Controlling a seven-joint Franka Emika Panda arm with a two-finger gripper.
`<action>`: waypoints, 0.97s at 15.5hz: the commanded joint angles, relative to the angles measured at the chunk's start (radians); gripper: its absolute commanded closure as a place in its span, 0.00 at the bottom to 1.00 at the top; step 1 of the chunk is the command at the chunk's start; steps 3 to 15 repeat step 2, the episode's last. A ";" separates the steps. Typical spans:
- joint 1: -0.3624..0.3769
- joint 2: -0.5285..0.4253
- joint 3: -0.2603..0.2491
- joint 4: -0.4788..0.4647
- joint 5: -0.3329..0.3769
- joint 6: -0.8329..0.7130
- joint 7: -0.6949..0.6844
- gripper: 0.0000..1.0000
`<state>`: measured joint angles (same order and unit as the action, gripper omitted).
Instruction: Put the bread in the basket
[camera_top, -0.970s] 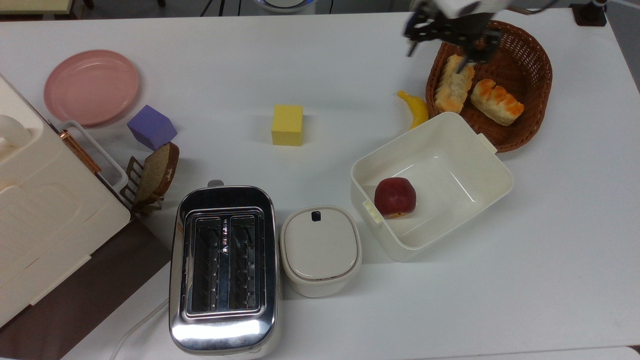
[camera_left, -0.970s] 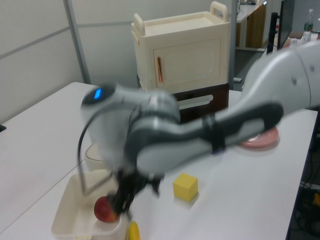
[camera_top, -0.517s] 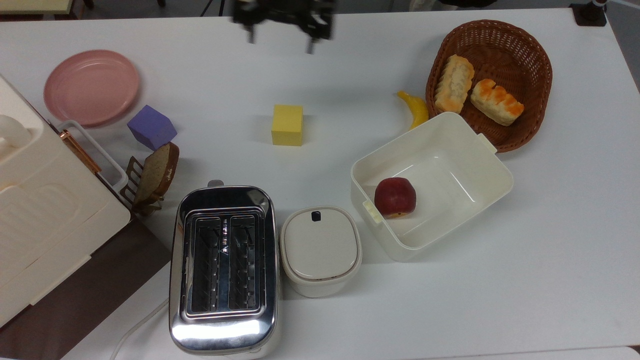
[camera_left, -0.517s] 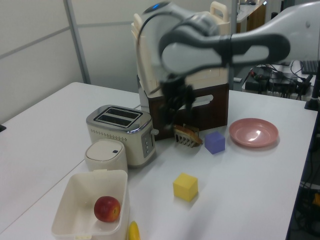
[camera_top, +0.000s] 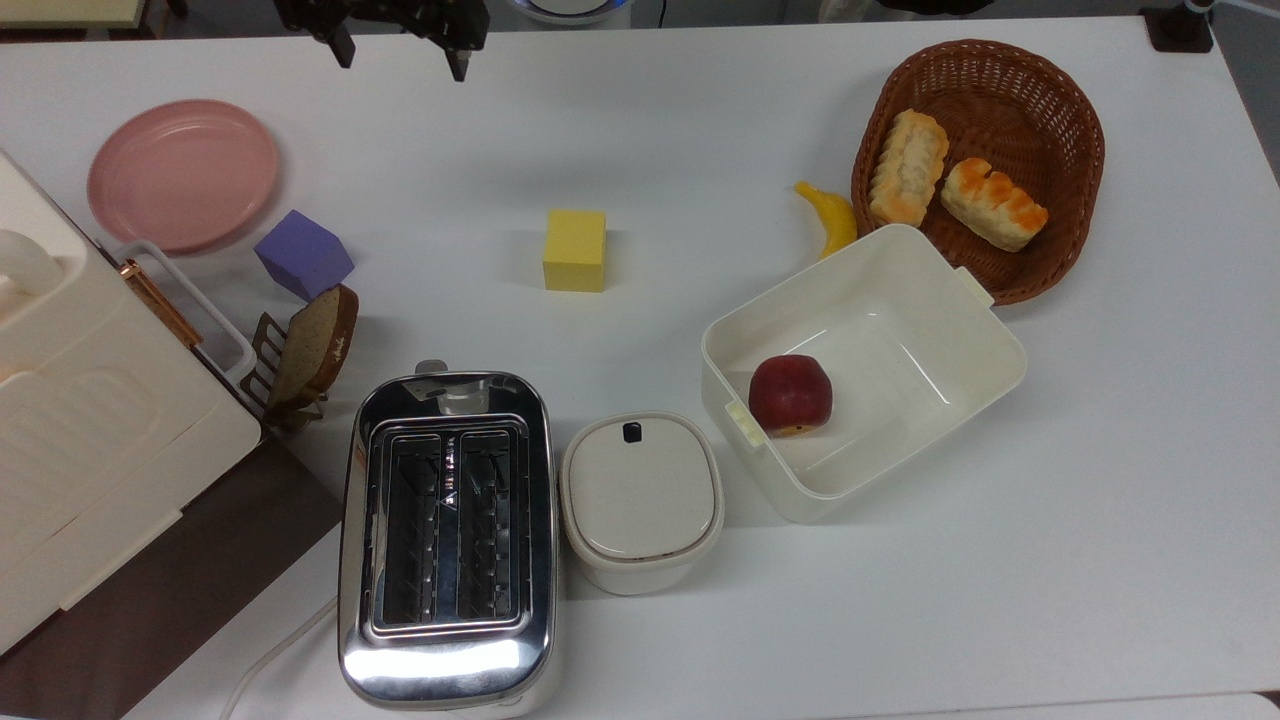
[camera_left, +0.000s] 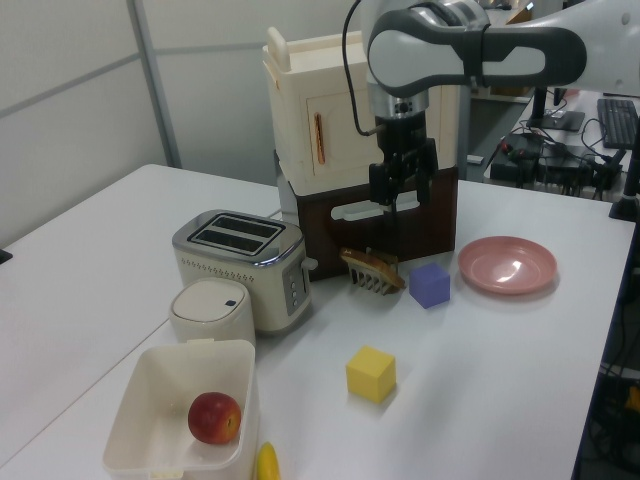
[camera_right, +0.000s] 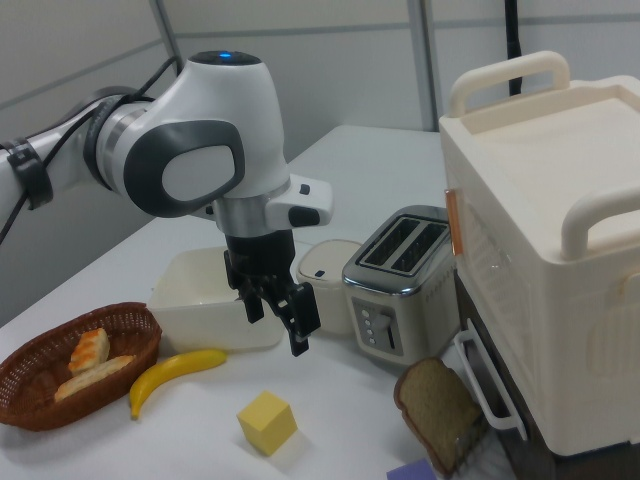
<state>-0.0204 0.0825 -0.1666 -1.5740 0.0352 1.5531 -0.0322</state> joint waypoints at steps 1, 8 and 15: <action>0.011 -0.004 -0.030 0.011 0.025 -0.010 -0.015 0.00; 0.013 0.002 -0.028 0.011 0.016 -0.004 -0.011 0.00; 0.013 0.002 -0.028 0.011 0.016 -0.004 -0.011 0.00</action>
